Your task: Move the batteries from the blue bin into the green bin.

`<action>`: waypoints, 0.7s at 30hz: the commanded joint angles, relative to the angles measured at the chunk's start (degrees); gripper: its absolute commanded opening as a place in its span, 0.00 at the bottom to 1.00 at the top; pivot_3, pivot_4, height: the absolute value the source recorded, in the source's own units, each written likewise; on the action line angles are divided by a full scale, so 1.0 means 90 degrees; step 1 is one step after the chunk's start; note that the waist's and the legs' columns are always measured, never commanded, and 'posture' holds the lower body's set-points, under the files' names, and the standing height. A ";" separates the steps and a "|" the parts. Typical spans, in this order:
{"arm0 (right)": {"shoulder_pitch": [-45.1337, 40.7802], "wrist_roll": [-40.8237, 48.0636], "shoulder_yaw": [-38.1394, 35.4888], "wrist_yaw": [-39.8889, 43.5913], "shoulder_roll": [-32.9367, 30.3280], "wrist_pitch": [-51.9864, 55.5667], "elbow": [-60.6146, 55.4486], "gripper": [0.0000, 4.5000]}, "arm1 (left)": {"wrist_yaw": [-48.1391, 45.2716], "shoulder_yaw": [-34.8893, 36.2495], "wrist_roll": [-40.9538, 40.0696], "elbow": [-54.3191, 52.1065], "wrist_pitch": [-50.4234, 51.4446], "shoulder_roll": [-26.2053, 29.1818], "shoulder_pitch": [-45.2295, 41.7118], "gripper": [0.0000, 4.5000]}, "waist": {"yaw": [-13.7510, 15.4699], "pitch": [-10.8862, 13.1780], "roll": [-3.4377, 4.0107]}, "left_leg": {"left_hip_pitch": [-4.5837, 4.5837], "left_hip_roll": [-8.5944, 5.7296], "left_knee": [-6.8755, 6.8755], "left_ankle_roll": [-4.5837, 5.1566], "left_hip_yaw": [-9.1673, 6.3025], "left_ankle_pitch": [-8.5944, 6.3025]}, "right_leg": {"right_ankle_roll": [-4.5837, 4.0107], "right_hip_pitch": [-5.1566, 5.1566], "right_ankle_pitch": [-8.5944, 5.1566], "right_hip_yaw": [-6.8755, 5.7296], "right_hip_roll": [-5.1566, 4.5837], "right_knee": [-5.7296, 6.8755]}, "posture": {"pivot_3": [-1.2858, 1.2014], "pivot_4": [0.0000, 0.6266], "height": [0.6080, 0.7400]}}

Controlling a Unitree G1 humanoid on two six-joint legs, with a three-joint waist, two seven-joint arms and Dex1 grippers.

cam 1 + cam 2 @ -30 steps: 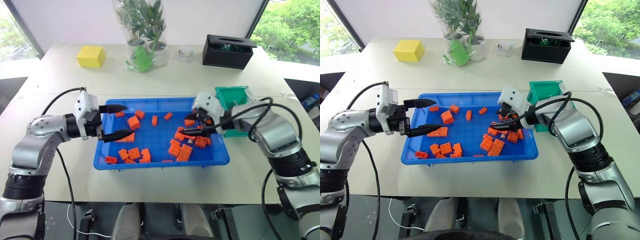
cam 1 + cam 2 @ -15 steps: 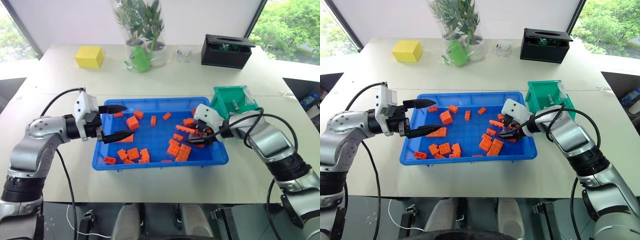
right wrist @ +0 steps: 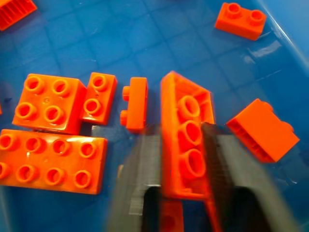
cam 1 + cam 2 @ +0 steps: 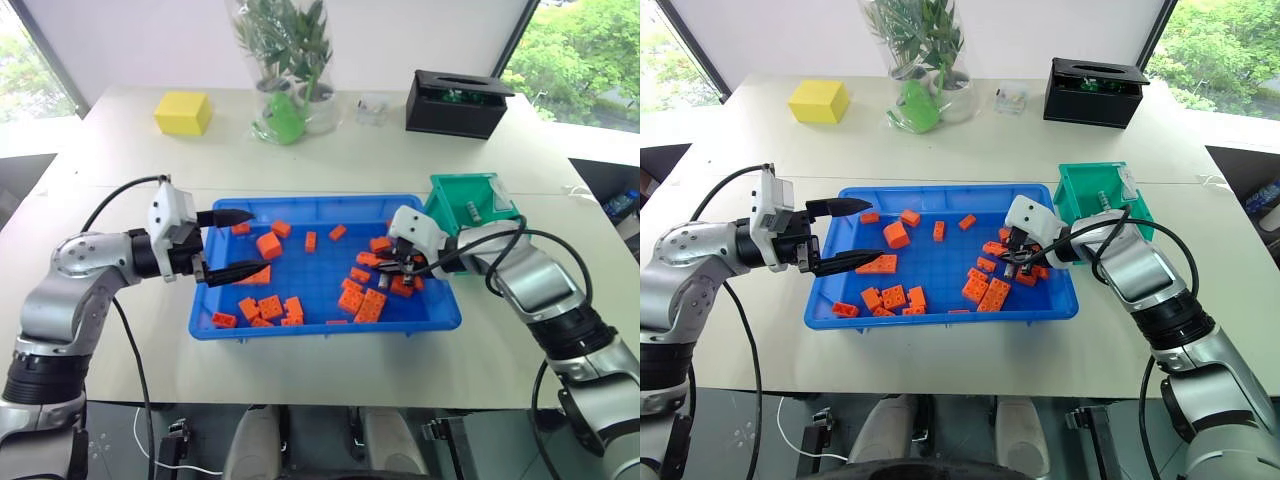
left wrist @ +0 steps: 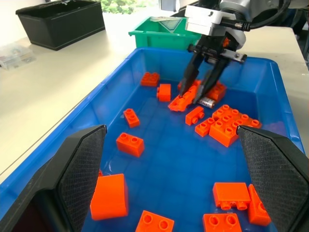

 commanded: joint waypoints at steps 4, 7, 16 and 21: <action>-0.0545 -0.0055 -0.0014 -0.0113 0.0474 0.0140 -0.0230 0.10 | 0.0020 0.0176 -0.0076 -0.0107 -0.0029 0.0055 -0.0145 1.00 | -0.0039 0.0000 0.0000 | 0.0001 0.0001 0.0000 0.0000 0.0000 0.0000 | 0.0001 -0.0004 0.0001 0.0000 0.0001 0.0004 | 0.52 0.24 0.97; -0.0946 -0.0042 0.0233 -0.0187 0.1074 0.0295 -0.0395 0.10 | 0.0000 0.0155 -0.0059 -0.0037 -0.0052 0.0052 -0.0196 1.00 | -0.0066 0.0000 0.0000 | 0.0003 0.0004 -0.0002 0.0000 0.0002 0.0000 | 0.0013 -0.0011 0.0008 0.0000 0.0008 0.0013 | 0.52 0.24 0.97; -0.1419 -0.0287 0.0941 -0.0431 0.2303 0.0413 -0.0064 0.33 | 0.0014 0.0065 -0.0009 0.0035 -0.0103 -0.0015 -0.0304 1.00 | 0.0003 0.0000 0.0000 | -0.0003 0.0003 -0.0003 -0.0001 0.0000 0.0001 | 0.0017 -0.0011 0.0010 -0.0004 0.0003 0.0020 | 0.52 0.24 0.97; -0.1620 -0.0080 0.0536 0.0157 0.1503 0.0556 -0.0209 0.65 | -0.0012 0.0098 -0.0002 0.0041 -0.0123 0.0026 -0.0262 1.00 | 0.0001 0.0000 0.0000 | -0.0003 0.0001 0.0004 -0.0001 0.0000 0.0000 | 0.0006 -0.0002 0.0005 0.0000 -0.0010 0.0006 | 0.52 0.24 0.97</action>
